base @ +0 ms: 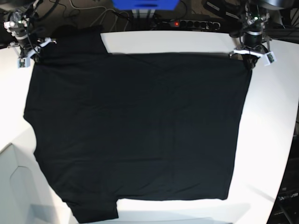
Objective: Fold the T-shirt properly
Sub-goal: 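Pull the shoulder edge toward the robot with both grippers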
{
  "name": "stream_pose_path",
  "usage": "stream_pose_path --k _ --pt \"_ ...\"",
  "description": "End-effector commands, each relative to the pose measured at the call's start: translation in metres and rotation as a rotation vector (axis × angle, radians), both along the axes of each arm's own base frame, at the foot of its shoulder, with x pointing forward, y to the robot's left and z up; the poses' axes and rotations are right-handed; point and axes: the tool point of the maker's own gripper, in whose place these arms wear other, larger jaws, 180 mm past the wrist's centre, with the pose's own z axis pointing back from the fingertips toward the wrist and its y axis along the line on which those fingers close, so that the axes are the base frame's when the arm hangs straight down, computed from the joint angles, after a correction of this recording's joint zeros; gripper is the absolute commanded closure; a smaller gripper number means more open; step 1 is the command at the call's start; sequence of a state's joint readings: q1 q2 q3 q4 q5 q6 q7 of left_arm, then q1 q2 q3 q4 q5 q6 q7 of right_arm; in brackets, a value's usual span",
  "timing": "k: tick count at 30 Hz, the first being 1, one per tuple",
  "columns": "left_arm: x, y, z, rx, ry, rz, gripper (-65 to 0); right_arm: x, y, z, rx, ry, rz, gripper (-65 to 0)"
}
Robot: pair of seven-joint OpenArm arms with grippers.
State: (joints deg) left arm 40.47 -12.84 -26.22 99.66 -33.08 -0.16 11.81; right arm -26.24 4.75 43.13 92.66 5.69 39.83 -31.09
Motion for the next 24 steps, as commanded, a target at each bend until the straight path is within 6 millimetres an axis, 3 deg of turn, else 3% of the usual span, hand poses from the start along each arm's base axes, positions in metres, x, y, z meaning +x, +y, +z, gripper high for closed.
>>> stream_pose_path --k 1,6,12,15,24 --pt "0.003 0.005 0.011 0.029 -0.03 -0.006 -0.1 -0.036 -0.014 -0.012 -0.073 0.19 0.004 0.0" --pt "0.004 0.006 0.012 0.027 -0.034 0.001 -0.1 -0.014 -0.021 0.022 -0.154 0.105 0.025 0.0" --pt "0.007 0.004 0.016 0.027 -0.049 -0.004 -0.1 0.011 -0.012 0.057 -0.218 0.009 0.065 0.0" --pt "0.012 0.0 0.025 0.03 -0.072 -0.015 -0.1 0.016 -0.005 0.064 -0.22 -0.02 0.065 0.0" --pt "0.035 -0.01 0.057 0.043 -0.174 -0.047 -0.1 0.062 0.004 0.083 -0.219 -0.132 0.078 0.0"
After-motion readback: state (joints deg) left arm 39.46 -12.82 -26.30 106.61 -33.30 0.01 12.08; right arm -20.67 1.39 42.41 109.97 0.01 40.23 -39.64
